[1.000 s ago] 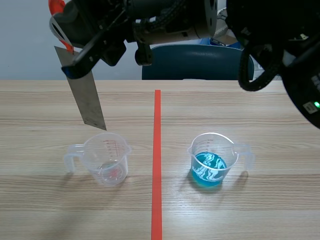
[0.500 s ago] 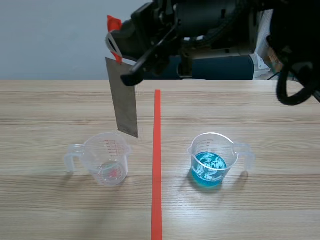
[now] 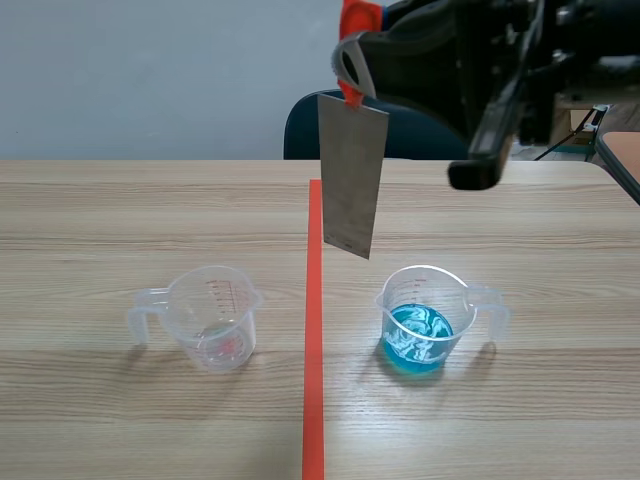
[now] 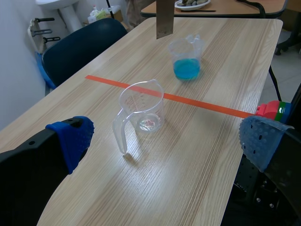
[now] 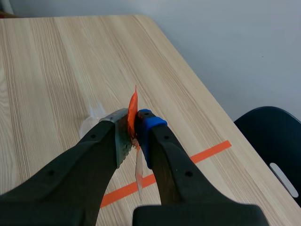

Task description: Do the redox reaction experiment

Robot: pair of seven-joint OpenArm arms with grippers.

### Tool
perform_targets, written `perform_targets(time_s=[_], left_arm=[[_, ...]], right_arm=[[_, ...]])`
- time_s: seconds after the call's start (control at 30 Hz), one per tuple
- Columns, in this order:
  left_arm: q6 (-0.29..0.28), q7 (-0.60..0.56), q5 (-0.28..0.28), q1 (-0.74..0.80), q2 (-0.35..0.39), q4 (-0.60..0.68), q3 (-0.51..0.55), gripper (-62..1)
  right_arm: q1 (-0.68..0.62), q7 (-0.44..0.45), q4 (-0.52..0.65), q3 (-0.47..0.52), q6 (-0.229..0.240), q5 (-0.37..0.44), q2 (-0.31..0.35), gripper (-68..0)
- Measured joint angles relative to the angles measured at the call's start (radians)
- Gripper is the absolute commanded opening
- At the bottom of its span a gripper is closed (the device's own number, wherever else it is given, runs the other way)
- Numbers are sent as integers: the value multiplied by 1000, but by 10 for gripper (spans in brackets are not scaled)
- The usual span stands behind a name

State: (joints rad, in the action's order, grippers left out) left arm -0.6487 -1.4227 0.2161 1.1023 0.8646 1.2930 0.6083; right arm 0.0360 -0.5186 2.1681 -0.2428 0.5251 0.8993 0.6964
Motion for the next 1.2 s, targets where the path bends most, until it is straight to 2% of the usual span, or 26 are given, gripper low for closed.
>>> perform_targets(time_s=[0.1,0.23,0.3,0.5,0.57,0.7,0.87,1.2], left_arm=[[0,0,0,0,0,0,0,14],[0,0,0,0,0,0,0,14],[0,0,-1,0,0,0,0,14],[0,0,-1,0,0,0,0,14],[0,1,0,0,0,0,0,14],[0,0,-1,0,0,0,0,14],[0,0,-1,0,0,0,0,14],[0,0,-1,0,0,0,0,14]], right_arm=[[-66,42,15,75,11,11,60,-665],[-151,100,15,164,56,19,132,-665],[-193,127,15,206,57,19,163,-665],[-275,185,14,315,113,18,221,-665],[-287,203,3,328,134,18,232,-665],[-289,252,-42,328,139,18,256,-665],[-289,307,-92,327,190,18,286,-665],[-288,309,-93,326,195,18,293,-665]])
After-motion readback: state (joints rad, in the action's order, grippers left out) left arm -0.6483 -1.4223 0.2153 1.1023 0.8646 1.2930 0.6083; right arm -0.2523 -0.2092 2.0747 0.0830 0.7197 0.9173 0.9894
